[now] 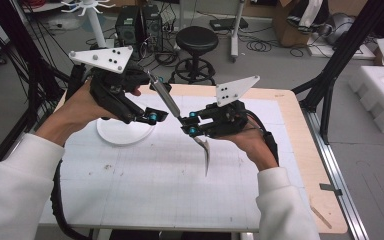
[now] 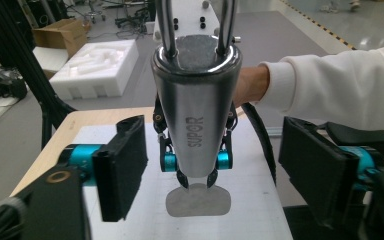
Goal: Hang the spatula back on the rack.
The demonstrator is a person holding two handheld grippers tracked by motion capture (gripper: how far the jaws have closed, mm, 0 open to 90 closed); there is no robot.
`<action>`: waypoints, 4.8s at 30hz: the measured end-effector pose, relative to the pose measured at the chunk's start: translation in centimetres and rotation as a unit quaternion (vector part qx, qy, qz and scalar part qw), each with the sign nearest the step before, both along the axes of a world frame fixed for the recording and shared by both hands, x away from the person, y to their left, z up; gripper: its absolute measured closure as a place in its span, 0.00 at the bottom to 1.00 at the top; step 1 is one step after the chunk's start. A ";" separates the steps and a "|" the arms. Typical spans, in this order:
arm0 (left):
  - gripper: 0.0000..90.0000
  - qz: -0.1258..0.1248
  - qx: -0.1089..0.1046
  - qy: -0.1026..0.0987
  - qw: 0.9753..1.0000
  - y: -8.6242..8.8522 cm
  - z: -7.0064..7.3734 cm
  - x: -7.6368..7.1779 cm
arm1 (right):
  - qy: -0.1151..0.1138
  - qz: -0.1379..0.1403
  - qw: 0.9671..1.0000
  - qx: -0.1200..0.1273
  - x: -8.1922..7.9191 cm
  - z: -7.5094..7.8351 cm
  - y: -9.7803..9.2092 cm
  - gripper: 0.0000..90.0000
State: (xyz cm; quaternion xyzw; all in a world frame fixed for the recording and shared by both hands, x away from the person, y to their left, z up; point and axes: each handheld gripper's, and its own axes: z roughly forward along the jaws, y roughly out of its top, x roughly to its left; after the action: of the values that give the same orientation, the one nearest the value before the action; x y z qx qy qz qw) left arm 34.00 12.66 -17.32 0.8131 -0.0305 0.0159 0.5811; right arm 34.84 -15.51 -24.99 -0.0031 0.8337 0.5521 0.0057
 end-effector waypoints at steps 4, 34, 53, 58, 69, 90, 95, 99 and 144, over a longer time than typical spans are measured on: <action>0.47 -0.008 0.000 0.005 1.000 -0.2 0.0 0.1 | -0.001 0.003 1.000 -0.003 -0.1 0.0 0.2 0.83; 0.76 0.020 -0.006 0.000 1.000 -0.8 0.4 -0.1 | -0.005 -0.005 1.000 -0.004 -0.3 -0.1 0.4 0.81; 0.76 0.141 0.032 0.001 0.990 2.4 1.1 0.0 | -0.001 -0.163 0.986 -0.010 -2.0 -2.6 -4.5 0.00; 0.76 0.161 0.043 0.008 0.986 3.4 1.2 -0.1 | -0.005 -0.186 0.982 -0.008 -2.8 -3.4 -6.3 0.00; 0.76 0.221 0.068 0.022 0.973 7.4 1.6 -0.3 | 0.001 -0.249 0.968 -0.030 -4.5 -6.9 -11.0 0.00; 0.76 0.295 0.081 0.036 0.951 12.1 2.5 0.2 | 0.016 -0.279 0.960 0.004 -5.9 -10.4 -12.7 0.00; 0.76 0.319 0.082 0.044 0.943 13.0 2.8 0.5 | 0.023 -0.277 0.960 0.015 -6.5 -11.2 -12.8 0.00; 0.76 0.333 0.079 0.050 0.938 13.5 2.8 1.2 | 0.024 -0.276 0.961 0.018 -6.6 -11.7 -12.8 0.00; 0.76 0.388 0.116 0.067 0.912 14.2 5.1 7.9 | 0.030 -0.281 0.958 0.043 -6.9 -11.7 -13.9 0.00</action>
State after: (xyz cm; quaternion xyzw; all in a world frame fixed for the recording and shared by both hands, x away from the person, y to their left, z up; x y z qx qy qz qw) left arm 41.85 26.88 -12.25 0.8215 0.3245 0.1824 0.4319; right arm 27.92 -29.42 -36.64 0.2476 0.7766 0.5632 0.1358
